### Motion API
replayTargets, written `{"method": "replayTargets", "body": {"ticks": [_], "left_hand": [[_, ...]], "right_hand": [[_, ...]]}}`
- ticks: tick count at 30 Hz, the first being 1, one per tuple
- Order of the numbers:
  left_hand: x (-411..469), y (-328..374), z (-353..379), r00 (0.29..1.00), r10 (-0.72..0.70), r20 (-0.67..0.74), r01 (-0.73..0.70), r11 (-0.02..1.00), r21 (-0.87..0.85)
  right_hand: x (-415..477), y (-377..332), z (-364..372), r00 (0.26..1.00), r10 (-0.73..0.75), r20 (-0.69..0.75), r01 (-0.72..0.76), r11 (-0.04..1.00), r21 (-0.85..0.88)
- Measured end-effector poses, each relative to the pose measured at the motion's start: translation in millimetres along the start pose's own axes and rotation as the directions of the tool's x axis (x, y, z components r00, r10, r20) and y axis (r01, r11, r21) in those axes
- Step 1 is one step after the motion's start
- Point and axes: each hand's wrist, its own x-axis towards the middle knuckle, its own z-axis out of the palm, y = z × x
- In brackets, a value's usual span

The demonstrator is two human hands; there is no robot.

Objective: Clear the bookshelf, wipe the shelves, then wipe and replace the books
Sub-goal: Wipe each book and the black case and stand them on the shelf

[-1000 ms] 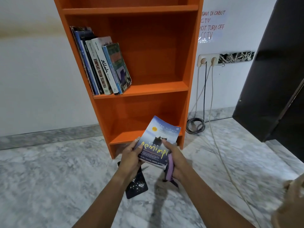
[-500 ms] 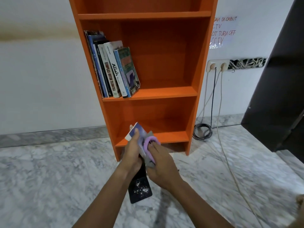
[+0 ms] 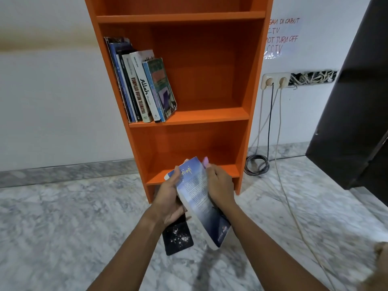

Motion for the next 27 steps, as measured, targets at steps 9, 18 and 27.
{"method": "replayTargets", "body": {"ticks": [9, 18, 27], "left_hand": [[6, 5, -10, 1.0, -0.009, -0.006, 0.01, 0.997, 0.082], [15, -3, -32, 0.999, -0.005, -0.052, -0.001, 0.994, -0.112], [13, 14, -36, 0.998, -0.051, -0.034, 0.047, 0.993, -0.108]], "right_hand": [[-19, 0, 18, 0.98, -0.175, -0.099, 0.174, 0.985, -0.022], [-48, -33, 36, 0.841, -0.473, 0.262, 0.476, 0.878, 0.056], [-43, 16, 19, 0.904, -0.427, -0.012, 0.427, 0.904, -0.005]]}}
